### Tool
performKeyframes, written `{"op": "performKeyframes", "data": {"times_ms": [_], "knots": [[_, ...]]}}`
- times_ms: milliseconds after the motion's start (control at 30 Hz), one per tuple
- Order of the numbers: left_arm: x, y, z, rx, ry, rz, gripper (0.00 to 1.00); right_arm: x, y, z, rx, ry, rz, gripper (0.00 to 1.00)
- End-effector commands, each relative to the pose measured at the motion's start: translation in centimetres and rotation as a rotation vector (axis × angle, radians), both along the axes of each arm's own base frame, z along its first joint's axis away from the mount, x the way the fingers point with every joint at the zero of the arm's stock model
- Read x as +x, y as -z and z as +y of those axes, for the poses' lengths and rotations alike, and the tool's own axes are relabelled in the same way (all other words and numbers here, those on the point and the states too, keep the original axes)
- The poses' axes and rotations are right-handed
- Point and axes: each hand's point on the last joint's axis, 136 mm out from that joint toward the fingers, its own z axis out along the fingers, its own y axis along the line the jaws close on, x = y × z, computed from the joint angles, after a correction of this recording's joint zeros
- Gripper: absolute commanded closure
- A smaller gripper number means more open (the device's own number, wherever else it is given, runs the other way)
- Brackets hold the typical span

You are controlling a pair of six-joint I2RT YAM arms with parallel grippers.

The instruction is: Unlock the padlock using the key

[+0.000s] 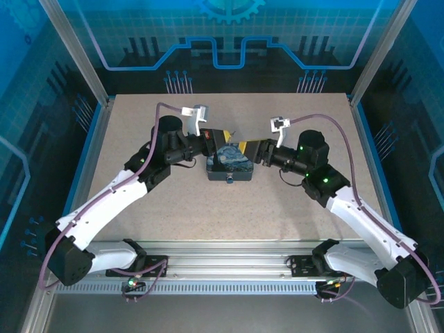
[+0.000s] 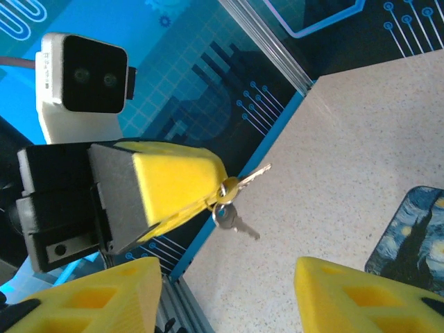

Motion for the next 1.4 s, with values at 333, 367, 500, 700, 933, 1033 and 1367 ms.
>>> {"op": "performKeyframes", "data": {"times_ms": [333, 367, 500, 700, 933, 1033, 1367], "knots": [[-2.0, -2.1, -0.3, -0.083, 0.032, -0.087, 1.0, 1.3, -3.0, 0.1, 0.16, 0.029, -0.02, 0.6], [-2.1, -2.1, -0.3, -0.086, 0.028, -0.09, 1.0, 1.4, -3.1, 0.1, 0.172, 0.034, -0.018, 0.61], [-2.3, -2.0, -0.4, -0.097, 0.028, -0.085, 1.0, 1.8, -2.9, 0.2, 0.186, 0.046, 0.009, 0.61], [-2.4, -1.9, -0.1, -0.095, 0.014, -0.089, 1.0, 2.3, -1.6, 0.5, 0.17, 0.051, 0.068, 0.65], [-2.3, -1.9, 0.2, -0.096, -0.007, -0.096, 1.0, 2.4, -0.6, 0.9, 0.166, 0.048, 0.114, 0.61], [-2.4, -1.9, 0.3, -0.098, -0.011, -0.1, 1.0, 2.3, -0.5, 1.0, 0.167, 0.047, 0.119, 0.57], [-2.7, -1.8, -0.1, -0.106, 0.003, -0.098, 1.0, 2.5, -0.9, 2.2, 0.194, 0.005, 0.124, 0.66]]}}
